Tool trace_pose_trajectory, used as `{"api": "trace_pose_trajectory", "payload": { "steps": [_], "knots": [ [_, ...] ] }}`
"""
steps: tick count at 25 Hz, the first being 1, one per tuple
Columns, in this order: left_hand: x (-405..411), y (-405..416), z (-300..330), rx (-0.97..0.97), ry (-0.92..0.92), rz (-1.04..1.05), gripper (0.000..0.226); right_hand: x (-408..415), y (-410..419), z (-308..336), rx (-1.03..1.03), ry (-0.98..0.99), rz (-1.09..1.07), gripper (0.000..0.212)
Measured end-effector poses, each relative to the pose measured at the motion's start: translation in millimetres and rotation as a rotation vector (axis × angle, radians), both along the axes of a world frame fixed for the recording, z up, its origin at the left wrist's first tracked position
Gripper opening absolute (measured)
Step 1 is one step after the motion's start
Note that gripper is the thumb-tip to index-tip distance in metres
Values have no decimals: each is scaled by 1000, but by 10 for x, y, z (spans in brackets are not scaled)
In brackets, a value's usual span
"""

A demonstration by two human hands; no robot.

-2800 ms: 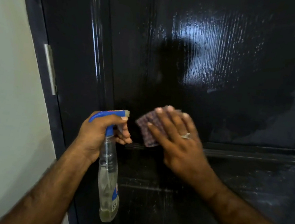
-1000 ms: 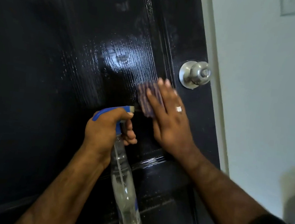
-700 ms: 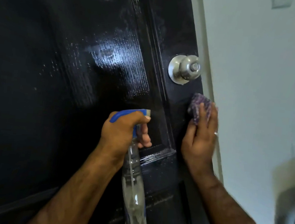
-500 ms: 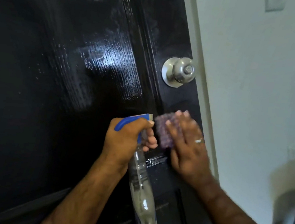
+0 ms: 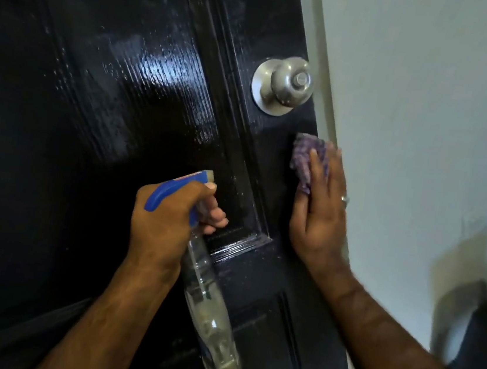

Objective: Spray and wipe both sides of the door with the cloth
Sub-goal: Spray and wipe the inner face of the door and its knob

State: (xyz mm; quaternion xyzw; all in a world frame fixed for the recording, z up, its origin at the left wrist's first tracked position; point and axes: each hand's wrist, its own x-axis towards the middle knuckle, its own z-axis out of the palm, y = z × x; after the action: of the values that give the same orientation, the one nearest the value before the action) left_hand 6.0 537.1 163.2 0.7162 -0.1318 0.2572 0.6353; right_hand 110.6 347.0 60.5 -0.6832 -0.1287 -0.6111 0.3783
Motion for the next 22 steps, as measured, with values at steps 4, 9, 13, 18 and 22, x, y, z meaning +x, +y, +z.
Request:
{"api": "trace_pose_trajectory", "payload": {
  "steps": [4, 9, 13, 18, 22],
  "knots": [
    [-116, 172, -271, 13, 43, 18, 32, -181, 300, -773, -513, -29, 31, 67],
    [-197, 286, -536, 53, 75, 22, 28, -47, -98, -695, -249, 33, -56, 59],
    [-242, 303, -546, 18, 108, 18, 38, -195, 699, -813, -41, 81, 8, 56],
    [-226, 319, -418, 9, 83, 6, 35, -202, 767, -82, -163, -74, -110, 64],
    [-200, 359, -384, 11, 78, 7, 34, -164, 802, 647, -9, -18, -241, 58]
  ]
}}
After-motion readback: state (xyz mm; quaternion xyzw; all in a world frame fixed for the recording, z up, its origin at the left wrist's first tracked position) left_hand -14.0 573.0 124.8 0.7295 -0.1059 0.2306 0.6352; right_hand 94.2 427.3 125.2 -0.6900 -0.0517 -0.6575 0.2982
